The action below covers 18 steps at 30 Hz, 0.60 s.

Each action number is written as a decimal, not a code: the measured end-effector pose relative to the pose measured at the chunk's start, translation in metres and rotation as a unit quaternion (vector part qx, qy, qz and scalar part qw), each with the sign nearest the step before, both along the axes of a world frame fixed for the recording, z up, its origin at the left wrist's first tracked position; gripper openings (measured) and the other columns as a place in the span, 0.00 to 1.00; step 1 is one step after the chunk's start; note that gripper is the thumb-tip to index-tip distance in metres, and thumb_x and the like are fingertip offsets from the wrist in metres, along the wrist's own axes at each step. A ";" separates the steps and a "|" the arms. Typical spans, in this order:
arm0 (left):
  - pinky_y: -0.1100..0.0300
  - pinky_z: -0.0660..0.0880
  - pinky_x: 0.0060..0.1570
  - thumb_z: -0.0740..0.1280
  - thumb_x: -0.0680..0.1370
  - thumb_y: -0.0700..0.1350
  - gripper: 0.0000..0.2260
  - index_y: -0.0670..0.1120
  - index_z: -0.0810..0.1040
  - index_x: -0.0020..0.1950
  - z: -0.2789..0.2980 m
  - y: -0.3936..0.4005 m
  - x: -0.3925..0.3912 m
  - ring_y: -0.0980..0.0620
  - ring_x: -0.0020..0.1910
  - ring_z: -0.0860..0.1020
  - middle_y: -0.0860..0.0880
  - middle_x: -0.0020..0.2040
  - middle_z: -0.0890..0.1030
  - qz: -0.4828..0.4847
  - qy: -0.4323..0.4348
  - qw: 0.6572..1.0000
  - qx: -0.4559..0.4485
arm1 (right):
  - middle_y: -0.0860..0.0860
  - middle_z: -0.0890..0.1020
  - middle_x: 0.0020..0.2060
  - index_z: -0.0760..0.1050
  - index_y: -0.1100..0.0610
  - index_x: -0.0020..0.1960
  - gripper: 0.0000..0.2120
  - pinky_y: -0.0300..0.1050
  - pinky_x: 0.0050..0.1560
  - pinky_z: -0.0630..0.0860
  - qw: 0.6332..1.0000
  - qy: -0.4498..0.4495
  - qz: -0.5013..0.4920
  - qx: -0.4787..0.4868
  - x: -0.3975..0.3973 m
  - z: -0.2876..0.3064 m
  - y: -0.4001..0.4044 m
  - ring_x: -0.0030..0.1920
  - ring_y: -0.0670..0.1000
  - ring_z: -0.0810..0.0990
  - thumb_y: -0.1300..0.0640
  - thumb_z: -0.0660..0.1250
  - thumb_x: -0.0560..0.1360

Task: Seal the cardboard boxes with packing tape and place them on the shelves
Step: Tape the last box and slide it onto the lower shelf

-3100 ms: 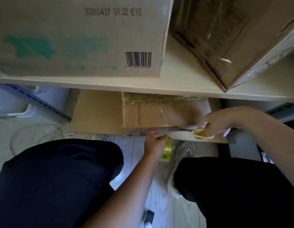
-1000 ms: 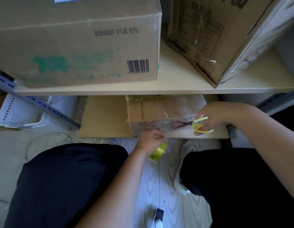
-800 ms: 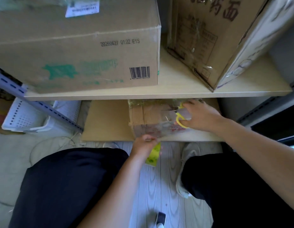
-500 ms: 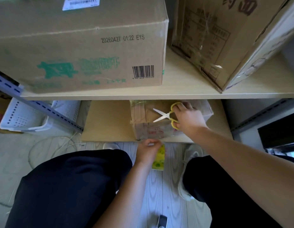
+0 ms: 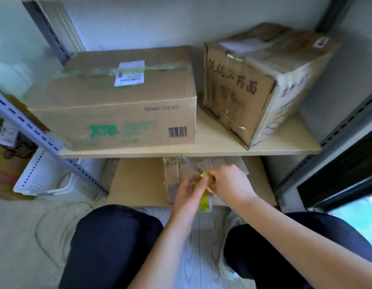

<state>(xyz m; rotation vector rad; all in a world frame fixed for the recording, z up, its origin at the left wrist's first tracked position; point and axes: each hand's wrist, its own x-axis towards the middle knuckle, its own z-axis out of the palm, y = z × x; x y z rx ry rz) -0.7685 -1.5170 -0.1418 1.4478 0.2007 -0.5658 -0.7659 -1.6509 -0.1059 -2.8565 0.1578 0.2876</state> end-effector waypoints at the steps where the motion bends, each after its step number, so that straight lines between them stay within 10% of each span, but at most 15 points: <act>1: 0.70 0.75 0.36 0.70 0.77 0.52 0.13 0.47 0.79 0.57 0.013 0.001 -0.005 0.59 0.39 0.84 0.53 0.45 0.85 0.002 -0.019 1.000 0.006 | 0.53 0.83 0.40 0.80 0.56 0.45 0.12 0.40 0.37 0.69 1.000 -0.007 -0.001 0.029 -0.009 0.011 0.002 0.43 0.55 0.81 0.48 0.64 0.78; 6: 0.70 0.74 0.39 0.74 0.74 0.49 0.09 0.49 0.80 0.52 0.081 0.013 -0.012 0.59 0.43 0.83 0.57 0.40 0.85 0.007 -0.089 0.995 0.038 | 0.49 0.79 0.31 0.75 0.52 0.41 0.07 0.44 0.33 0.75 0.979 -0.055 -0.021 0.195 -0.045 0.075 -0.006 0.30 0.49 0.78 0.52 0.71 0.75; 10: 0.69 0.75 0.30 0.69 0.79 0.47 0.09 0.44 0.79 0.55 0.157 0.015 -0.017 0.56 0.35 0.84 0.53 0.41 0.86 -0.011 -0.117 0.993 -0.024 | 0.48 0.82 0.35 0.78 0.48 0.50 0.06 0.49 0.36 0.77 0.967 -0.241 -0.045 0.074 -0.074 0.152 -0.014 0.34 0.53 0.80 0.47 0.70 0.76; 14: 0.66 0.73 0.25 0.65 0.80 0.37 0.10 0.33 0.75 0.59 0.243 0.008 -0.015 0.52 0.28 0.82 0.44 0.39 0.86 -0.049 -0.160 0.981 -0.099 | 0.49 0.83 0.37 0.84 0.51 0.50 0.06 0.51 0.38 0.78 0.881 -0.468 -0.058 0.039 -0.075 0.274 -0.045 0.36 0.53 0.79 0.53 0.74 0.74; 18: 0.62 0.76 0.26 0.64 0.82 0.40 0.08 0.37 0.76 0.58 0.325 -0.015 -0.002 0.45 0.33 0.84 0.40 0.47 0.86 -0.064 -0.216 0.967 -0.123 | 0.53 0.82 0.39 0.82 0.58 0.49 0.09 0.47 0.42 0.76 0.909 -0.396 -0.128 -0.006 -0.017 0.362 -0.103 0.43 0.58 0.80 0.52 0.70 0.77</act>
